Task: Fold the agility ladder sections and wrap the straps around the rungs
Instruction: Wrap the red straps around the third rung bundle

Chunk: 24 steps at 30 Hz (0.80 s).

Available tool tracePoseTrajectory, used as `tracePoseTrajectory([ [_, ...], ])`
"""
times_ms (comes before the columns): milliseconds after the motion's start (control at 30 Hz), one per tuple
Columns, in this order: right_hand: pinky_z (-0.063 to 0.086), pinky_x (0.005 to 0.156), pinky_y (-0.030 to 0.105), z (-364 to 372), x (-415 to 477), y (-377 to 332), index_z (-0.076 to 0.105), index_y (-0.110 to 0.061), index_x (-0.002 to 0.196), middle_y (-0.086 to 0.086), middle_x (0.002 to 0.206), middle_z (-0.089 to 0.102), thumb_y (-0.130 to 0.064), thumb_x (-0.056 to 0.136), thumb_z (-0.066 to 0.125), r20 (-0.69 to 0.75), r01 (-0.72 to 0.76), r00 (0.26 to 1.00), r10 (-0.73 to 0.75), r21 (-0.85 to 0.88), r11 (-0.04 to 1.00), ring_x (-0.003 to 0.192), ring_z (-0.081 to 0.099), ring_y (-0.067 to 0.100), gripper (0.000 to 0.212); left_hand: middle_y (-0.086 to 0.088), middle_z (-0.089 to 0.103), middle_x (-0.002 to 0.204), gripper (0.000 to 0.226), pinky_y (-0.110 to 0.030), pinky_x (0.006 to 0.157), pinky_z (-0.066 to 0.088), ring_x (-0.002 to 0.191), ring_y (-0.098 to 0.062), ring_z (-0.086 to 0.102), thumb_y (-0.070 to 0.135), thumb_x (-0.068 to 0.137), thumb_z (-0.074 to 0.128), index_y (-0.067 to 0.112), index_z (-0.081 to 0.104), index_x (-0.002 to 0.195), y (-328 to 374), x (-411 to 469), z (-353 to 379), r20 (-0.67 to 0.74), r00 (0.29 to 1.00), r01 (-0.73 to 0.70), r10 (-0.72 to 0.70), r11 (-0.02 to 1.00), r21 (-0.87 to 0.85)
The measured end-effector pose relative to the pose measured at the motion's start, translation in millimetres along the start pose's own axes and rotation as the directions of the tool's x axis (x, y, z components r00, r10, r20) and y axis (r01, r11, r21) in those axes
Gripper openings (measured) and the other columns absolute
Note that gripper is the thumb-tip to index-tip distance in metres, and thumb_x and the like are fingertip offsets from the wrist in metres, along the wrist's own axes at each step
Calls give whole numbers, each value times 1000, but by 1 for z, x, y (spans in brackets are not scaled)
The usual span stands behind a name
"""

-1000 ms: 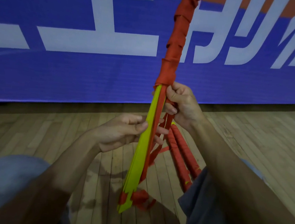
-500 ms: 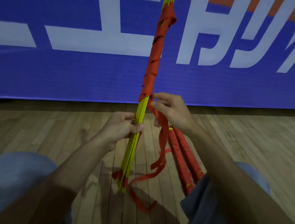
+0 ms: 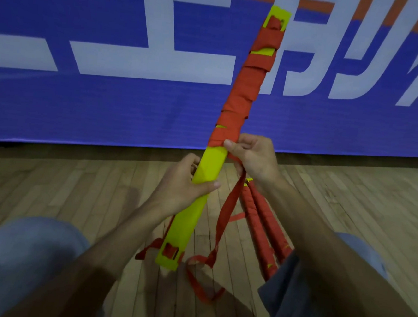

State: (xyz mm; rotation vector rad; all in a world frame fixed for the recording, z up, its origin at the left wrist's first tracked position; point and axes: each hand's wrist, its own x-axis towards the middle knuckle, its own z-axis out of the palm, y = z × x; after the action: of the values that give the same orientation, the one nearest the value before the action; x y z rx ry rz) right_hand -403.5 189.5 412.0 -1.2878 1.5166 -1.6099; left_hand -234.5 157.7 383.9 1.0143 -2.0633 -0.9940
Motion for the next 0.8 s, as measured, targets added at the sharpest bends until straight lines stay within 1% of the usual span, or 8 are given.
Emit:
tracePoseTrajectory([
  [100, 28, 35, 20, -9, 2, -2, 68, -4, 85, 7, 52, 57, -7, 93, 61, 2, 11, 1000, -12, 93, 996, 32, 35, 6, 10, 0, 70, 88, 19, -31, 68, 53, 78, -11, 66, 40, 90, 64, 23, 68, 97, 12, -3, -10, 158, 984, 120, -78, 953, -278],
  [200, 28, 38, 20, -16, 3, -2, 68, -2, 95, 10, 59, 55, -11, 93, 60, 60, 27, 997, -42, 227, 974, 35, 33, 7, 12, 1, 72, 94, 26, -30, 76, 55, 84, -12, 68, 39, 96, 51, 24, 70, 105, 18, -6, -22, 351, 931, 249, -103, 880, -404],
  [333, 28, 38, 19, -18, 4, -4, 63, -3, 100, 0, 53, 54, -19, 88, 55, 188, -10, 979, -77, 419, 908, 34, 33, 5, 21, -12, 69, 116, 37, -35, 85, 56, 104, -29, 68, 31, 93, 52, 14, 61, 125, 17, -9, -27, 506, 862, 286, 15, 811, -510],
  [467, 26, 43, 22, -22, -1, -10, 53, 0, 104, -8, 47, 53, -17, 93, 45, 256, -16, 959, -123, 482, 876, 36, 34, 4, 22, -20, 66, 120, 60, -47, 91, 54, 101, -36, 68, 42, 76, 78, 12, 64, 125, 8, -9, -27, 625, 776, 363, 87, 748, -555],
  [600, 30, 53, 31, -23, -5, -15, 60, -1, 109, 3, 80, 72, -19, 91, 50, 273, -1, 950, -151, 486, 874, 44, 44, 8, 27, -16, 70, 110, 61, -51, 91, 54, 97, -35, 70, 41, 61, 88, 16, 72, 114, 5, -8, -26, 627, 772, 334, 105, 772, -541],
  [667, 35, 51, 29, -21, -4, -15, 67, -8, 102, 19, 96, 68, -27, 86, 60, 260, 11, 955, -142, 447, 894, 45, 46, 10, 26, -15, 72, 106, 59, -47, 86, 57, 95, -34, 71, 39, 55, 92, 18, 75, 107, 5, -9, -26, 591, 803, 321, 75, 780, -536],
  [733, 38, 46, 24, -19, -3, -15, 70, -10, 94, 23, 91, 64, -29, 87, 62, 206, 31, 974, -99, 312, 949, 44, 47, 13, 21, -16, 72, 105, 50, -48, 89, 56, 96, -35, 71, 29, 55, 92, 19, 77, 102, 6, -9, -26, 527, 850, 309, 14, 797, -519],
  [800, 36, 43, 23, -16, -2, -13, 70, -5, 89, 11, 71, 67, -26, 95, 59, 127, 46, 990, -65, 152, 987, 40, 45, 14, 24, -15, 73, 105, 38, -54, 97, 49, 97, -34, 71, 16, 61, 86, 18, 77, 98, 8, -9, -25, 449, 891, 317, -69, 802, -506],
])
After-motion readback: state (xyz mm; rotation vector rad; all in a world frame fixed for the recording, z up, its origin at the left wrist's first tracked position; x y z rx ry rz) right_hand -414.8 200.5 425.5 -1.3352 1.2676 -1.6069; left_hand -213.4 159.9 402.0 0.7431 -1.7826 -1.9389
